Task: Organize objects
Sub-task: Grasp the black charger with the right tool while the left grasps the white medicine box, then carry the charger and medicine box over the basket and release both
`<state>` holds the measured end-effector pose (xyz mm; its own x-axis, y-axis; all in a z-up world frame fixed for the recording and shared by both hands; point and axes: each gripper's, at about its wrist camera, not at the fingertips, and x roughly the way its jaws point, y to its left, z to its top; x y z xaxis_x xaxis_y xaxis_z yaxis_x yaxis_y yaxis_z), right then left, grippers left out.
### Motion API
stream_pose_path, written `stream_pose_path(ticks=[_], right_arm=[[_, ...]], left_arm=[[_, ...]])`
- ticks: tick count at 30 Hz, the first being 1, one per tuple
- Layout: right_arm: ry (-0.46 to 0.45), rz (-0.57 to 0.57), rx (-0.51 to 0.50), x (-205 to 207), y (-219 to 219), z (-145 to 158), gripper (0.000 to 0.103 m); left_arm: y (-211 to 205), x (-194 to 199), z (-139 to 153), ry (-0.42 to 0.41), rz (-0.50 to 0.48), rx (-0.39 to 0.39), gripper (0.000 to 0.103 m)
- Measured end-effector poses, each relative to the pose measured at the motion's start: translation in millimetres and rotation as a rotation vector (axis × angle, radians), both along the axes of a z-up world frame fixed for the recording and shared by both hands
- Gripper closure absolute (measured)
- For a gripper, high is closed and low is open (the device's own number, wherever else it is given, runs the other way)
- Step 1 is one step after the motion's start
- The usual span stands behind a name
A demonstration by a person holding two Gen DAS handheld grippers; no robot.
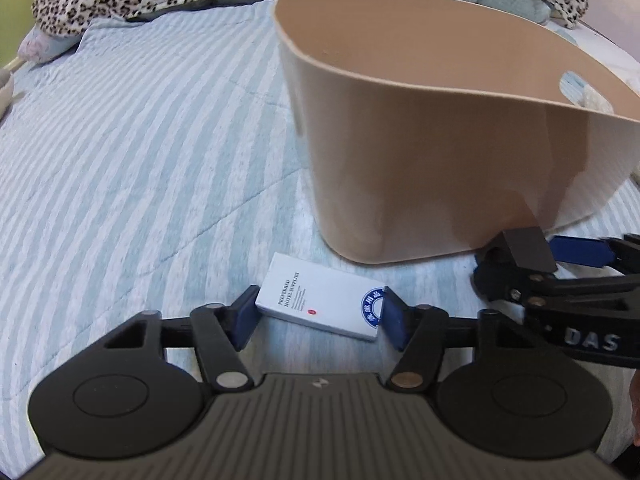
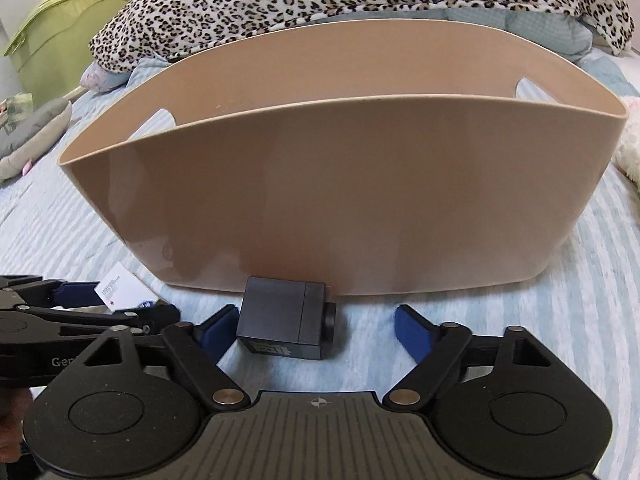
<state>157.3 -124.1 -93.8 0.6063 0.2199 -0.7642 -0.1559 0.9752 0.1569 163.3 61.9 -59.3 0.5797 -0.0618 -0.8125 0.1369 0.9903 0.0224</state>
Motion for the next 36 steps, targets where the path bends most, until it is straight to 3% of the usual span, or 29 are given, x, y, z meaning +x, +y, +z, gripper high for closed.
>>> stream_pose_path(ticks=[2,3,4,11,18,29,36], right_arm=[[-0.005,0.010,0.000,-4,1,0,0.046],[-0.006,0.013,0.001,-6,3,1,0.058],[-0.007,0.019,0.002,-8,4,2,0.060],[-0.018,0.039,-0.013,-32,6,11,0.060],[-0.056,0.030,-0.008,-53,-19,35,0.060],[-0.227,0.005,0.007,-79,-60,99,0.060],[-0.340,-0.028,0.029,-67,-75,138,0.060]], left_arm=[[-3,-1,0,0.003,0.003,0.011,0.040],[-4,-2,1,0.004,0.006,0.014,0.040],[-5,-4,1,0.005,0.009,0.016,0.040],[-11,-21,16,-0.011,0.002,0.008,0.040],[-22,-41,42,-0.060,-0.015,-0.014,0.040],[-42,-66,107,-0.215,-0.041,-0.031,0.040],[-52,-52,139,-0.306,-0.032,-0.038,0.040]])
